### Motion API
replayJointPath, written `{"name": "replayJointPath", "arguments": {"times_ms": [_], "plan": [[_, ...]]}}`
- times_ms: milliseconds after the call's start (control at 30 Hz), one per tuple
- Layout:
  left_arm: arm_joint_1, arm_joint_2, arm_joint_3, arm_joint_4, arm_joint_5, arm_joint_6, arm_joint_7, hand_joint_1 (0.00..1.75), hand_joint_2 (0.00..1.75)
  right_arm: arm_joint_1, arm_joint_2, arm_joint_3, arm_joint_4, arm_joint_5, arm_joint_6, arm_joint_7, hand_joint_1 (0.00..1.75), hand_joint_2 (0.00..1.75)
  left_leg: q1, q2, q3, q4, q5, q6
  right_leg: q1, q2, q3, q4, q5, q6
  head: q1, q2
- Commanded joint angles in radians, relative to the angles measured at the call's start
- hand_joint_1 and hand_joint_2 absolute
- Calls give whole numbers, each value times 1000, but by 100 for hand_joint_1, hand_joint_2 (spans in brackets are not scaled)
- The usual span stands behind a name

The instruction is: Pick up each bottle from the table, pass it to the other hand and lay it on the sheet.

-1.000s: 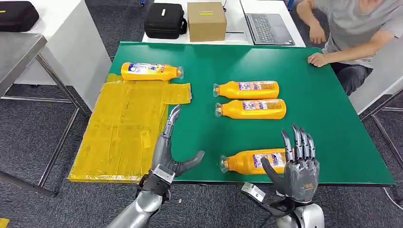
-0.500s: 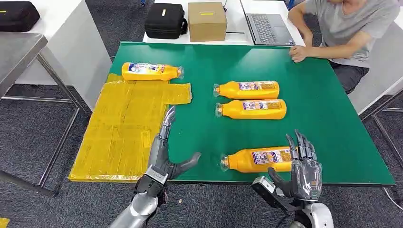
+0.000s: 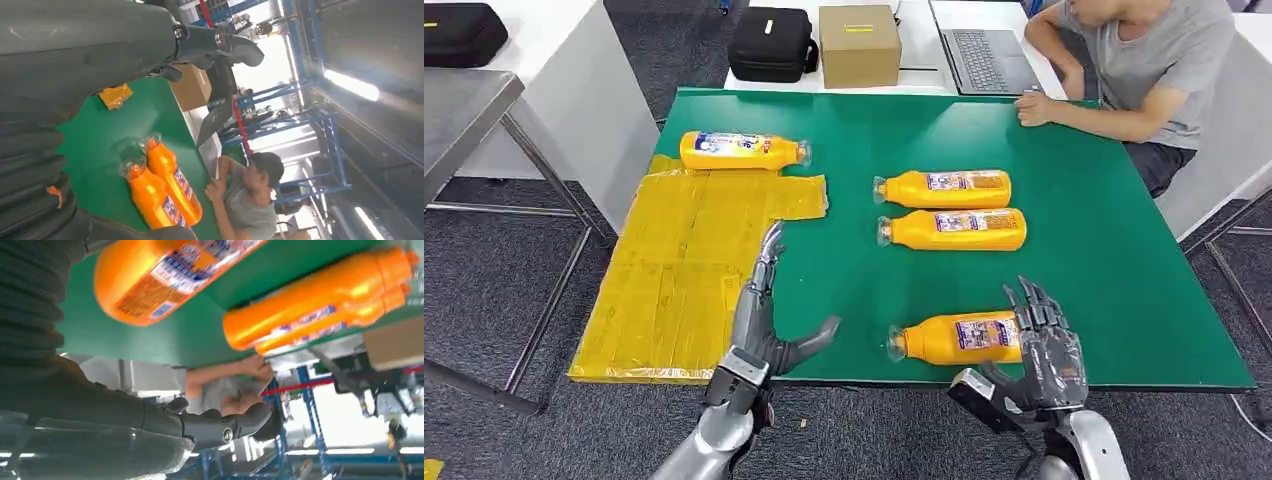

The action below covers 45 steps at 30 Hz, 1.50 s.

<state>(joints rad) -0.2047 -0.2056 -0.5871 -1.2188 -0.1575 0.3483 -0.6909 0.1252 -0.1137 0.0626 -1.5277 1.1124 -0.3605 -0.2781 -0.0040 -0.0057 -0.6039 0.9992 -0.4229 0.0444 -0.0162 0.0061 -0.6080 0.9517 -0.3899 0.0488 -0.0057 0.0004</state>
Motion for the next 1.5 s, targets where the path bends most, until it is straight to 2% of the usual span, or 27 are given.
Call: {"name": "replayJointPath", "arguments": {"times_ms": [33, 433, 700, 833, 1033, 1500], "plan": [[-25, 1, 28, 40, 13, -13, -7, 0, 175, -211, -28, 85, 342, 42, 33, -11, 0, 175, 1, 5, 6, -1, -2, -2, 2, 4, 5, -2, 0, -2, 0, 0], [-54, -21, 2, 72, 32, -56, 10, 0, 175, -236, -9, 28, 473, 58, 0, 9, 0, 175, 0, 0, 3, -1, -1, -1, 1, 0, 3, -1, -1, -1, 0, 0], [-55, -16, -21, 77, 41, -75, 24, 0, 175, -220, -2, 37, 415, 96, 15, 42, 0, 175, 0, 1, 4, 0, -1, -2, 1, 0, 3, 0, -1, -2, 0, 0], [-52, -18, -29, 67, 42, -88, 36, 0, 175, -170, 4, 38, 324, 90, 54, 50, 0, 175, 0, 0, 4, 0, -1, -2, 0, -1, 3, 0, -2, -2, 0, 0], [-42, -8, -25, 69, 41, -108, 42, 0, 175, -140, -24, 57, 257, 146, 87, 103, 0, 175, 0, 0, 3, 0, -1, -1, 0, -1, 2, 0, -1, -1, 0, 0], [-44, -24, -22, 82, 56, -153, 49, 0, 175, -93, -34, 28, 170, 281, 59, 204, 0, 175, 0, -1, 3, 0, -1, -1, 0, -1, 3, 0, -2, -1, 0, 0]]}}
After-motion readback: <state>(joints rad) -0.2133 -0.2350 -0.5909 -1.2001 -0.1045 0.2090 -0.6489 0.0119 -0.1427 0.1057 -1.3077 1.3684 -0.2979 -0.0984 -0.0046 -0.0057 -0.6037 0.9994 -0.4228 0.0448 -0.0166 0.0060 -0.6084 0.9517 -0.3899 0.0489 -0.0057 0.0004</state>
